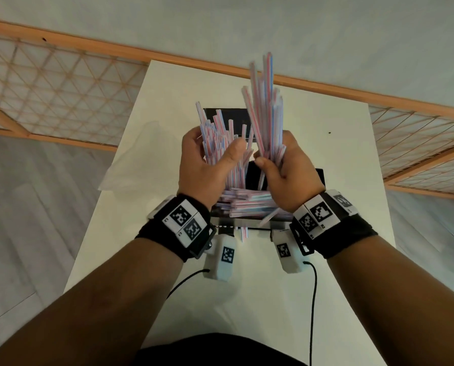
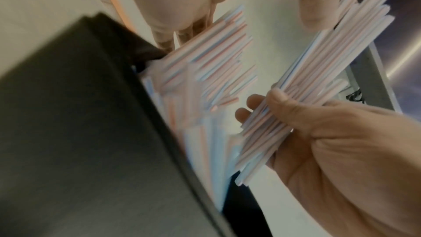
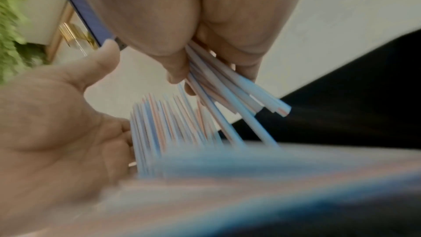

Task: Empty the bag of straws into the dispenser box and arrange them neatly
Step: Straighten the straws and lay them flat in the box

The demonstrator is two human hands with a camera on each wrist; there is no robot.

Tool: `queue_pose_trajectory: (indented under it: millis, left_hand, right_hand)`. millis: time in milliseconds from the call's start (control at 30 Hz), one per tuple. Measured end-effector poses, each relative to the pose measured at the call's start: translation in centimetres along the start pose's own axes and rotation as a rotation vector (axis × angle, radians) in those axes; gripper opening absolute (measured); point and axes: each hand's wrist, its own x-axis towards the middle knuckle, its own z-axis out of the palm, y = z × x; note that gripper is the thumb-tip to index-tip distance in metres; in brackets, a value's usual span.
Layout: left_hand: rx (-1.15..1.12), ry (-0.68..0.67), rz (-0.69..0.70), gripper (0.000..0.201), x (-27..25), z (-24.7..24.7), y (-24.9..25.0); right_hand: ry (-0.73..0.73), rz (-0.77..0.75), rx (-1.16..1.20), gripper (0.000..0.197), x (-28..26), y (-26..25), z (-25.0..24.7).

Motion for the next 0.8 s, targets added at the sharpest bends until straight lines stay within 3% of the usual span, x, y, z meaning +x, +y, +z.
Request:
queue_pose_trajectory:
  millis: [200, 300, 467, 600, 800]
  left_hand:
    - [-0.046, -0.009, -0.018, 0.087, -0.4, 0.3, 0.0]
    - [-0.064, -0.001, 0.007, 0.094, -0.6, 0.2, -0.1]
    - [-0.124, 0.125, 0.071, 0.098, -0.5, -0.4, 1.3]
    - [-0.025, 0.093, 0.154, 0.083, -1.1, -0.5, 2.7]
    - [0.362, -0.056, 0.431, 0.061, -2.4, -0.3, 1.9]
  right_hand:
    - [-0.007, -0.125, -0.005, 0.027, 0.2, -0.2, -2.1]
    - [-0.108, -0.105, -0.082, 0.027, -0.3, 0.7, -1.9]
    - [-0.307, -0.009, -0.206, 0.012, -1.4, 2.9, -0.3]
    - [-0.352, 0.068, -0.208, 0.012, -1.6, 3.2, 0.7]
    - [-0.2, -0.042, -0.15, 0.019, -1.2, 1.8, 1.2]
